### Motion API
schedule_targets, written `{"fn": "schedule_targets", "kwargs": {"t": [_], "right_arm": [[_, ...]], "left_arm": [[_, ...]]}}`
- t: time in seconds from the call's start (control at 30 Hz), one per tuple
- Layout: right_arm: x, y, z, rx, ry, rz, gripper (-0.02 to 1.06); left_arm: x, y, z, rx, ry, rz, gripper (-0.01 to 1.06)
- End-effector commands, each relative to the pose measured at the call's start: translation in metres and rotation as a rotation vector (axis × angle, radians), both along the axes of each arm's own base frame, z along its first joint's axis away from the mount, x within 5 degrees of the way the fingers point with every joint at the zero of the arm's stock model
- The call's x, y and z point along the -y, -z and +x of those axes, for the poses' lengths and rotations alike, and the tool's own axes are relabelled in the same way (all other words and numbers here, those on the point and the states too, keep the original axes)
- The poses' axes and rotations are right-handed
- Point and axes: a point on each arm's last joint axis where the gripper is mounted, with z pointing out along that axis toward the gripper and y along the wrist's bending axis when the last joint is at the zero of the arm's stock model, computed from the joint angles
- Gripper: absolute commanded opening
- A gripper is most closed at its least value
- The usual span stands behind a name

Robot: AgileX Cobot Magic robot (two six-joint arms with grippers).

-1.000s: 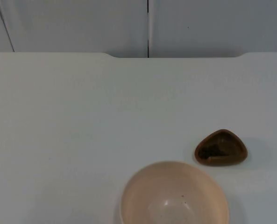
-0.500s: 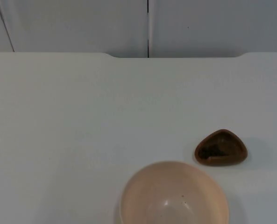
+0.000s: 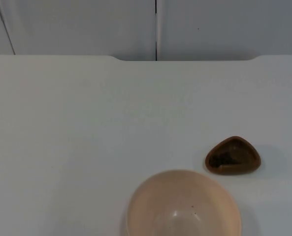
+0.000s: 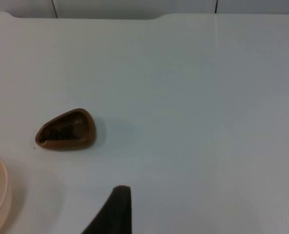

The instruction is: Pick up the bowl with the left hand and pour the coffee beans from the cup into the bowl with the right hand.

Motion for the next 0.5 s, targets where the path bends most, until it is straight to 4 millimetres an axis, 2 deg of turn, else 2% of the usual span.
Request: {"fn": "schedule_targets", "kwargs": {"t": [0.0, 0.27, 0.47], "right_arm": [[0.001, -0.001, 0.0, 0.011, 0.009, -0.01, 1.05], [0.001, -0.001, 0.0, 0.011, 0.009, -0.01, 1.05], [0.001, -0.001, 0.0, 0.011, 0.009, -0.01, 1.05]], "left_arm": [[0.001, -0.002, 0.002, -0.004, 0.002, -0.023, 0.98], [0.003, 0.001, 0.01, -0.041, 0.01, -0.049, 0.98], [0.008, 0.006, 0.024, -0.1, 0.067, -0.078, 0.98]]}}
